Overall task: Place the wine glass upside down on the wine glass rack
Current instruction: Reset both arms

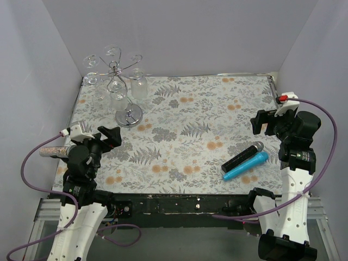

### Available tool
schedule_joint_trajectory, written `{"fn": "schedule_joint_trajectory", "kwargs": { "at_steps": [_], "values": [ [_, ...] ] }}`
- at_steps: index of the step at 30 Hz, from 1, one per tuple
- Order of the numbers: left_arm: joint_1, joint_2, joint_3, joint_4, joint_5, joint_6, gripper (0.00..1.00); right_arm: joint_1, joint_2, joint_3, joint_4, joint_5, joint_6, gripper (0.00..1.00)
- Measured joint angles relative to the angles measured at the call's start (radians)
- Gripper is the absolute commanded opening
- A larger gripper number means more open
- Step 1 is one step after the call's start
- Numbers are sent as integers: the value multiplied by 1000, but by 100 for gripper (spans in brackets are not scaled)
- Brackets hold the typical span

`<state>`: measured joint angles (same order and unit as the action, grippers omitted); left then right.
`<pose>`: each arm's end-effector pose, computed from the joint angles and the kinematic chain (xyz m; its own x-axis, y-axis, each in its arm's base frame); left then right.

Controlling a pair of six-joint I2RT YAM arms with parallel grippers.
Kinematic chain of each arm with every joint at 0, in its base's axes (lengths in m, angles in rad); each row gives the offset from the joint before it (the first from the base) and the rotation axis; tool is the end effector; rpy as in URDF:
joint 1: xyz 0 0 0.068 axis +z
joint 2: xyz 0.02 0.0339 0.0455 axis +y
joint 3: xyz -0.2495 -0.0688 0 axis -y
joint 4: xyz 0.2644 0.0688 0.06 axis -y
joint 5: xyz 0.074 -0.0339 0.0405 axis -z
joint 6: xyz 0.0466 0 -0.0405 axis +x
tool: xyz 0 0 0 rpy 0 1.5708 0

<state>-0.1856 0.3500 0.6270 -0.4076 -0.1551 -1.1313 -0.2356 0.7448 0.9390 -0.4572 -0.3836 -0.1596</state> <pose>0.1414 -0.0192 0.3134 -0.0832 -0.8941 -0.4401 -0.1023 0.4469 -0.8887 0.1962 -0.0292 0.3620 -0.2281 -0.0968 -0.9688 -0.1734 0.9832 -0.0574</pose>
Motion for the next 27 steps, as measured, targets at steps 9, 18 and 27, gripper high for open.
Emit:
{"fn": "schedule_joint_trajectory", "kwargs": {
  "at_steps": [9, 18, 27],
  "values": [
    [-1, -9, -20, 40, -32, 18, 98, 0, 2, -5, 19, 58, 61, 98],
    [-2, -5, -47, 82, -37, 32, 98, 0, 5, -21, 27, 80, 79, 98],
    [-2, -4, -58, 101, -37, 32, 98, 0, 12, -24, 45, 93, 80, 98]
  ]
}}
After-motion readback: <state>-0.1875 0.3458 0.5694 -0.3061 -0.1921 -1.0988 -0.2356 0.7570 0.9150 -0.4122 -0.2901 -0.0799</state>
